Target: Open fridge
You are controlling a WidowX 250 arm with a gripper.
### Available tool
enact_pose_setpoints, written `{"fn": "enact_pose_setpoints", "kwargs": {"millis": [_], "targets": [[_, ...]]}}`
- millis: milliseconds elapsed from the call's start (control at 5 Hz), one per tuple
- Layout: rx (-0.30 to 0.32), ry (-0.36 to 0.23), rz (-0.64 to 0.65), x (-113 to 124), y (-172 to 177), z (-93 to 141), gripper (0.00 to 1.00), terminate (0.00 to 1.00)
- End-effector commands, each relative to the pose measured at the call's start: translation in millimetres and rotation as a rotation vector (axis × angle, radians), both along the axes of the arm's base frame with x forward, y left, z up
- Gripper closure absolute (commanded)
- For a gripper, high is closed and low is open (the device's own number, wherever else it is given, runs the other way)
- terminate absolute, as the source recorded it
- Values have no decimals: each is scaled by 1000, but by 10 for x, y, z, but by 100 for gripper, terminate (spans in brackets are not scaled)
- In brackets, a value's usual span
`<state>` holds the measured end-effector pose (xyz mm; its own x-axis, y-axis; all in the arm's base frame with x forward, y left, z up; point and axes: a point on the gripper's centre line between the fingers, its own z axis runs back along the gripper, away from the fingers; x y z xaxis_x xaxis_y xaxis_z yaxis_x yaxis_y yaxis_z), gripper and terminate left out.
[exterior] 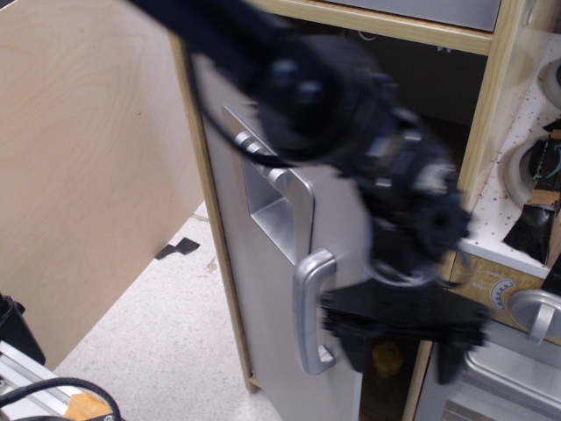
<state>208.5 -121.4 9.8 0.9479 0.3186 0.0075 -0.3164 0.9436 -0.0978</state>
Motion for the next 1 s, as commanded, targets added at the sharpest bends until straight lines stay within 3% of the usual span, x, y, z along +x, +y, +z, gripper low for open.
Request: {"fn": "enact_pose_setpoints", "kwargs": {"millis": [0, 200, 600, 800], "targets": [[-30, -108, -57, 375, -319, 156, 0, 0], [9, -168, -179, 603, -449, 188, 0, 0], [57, -263, -439, 1015, -299, 197, 0, 0], [96, -251, -461, 1031, -104, 137, 0, 0]]}}
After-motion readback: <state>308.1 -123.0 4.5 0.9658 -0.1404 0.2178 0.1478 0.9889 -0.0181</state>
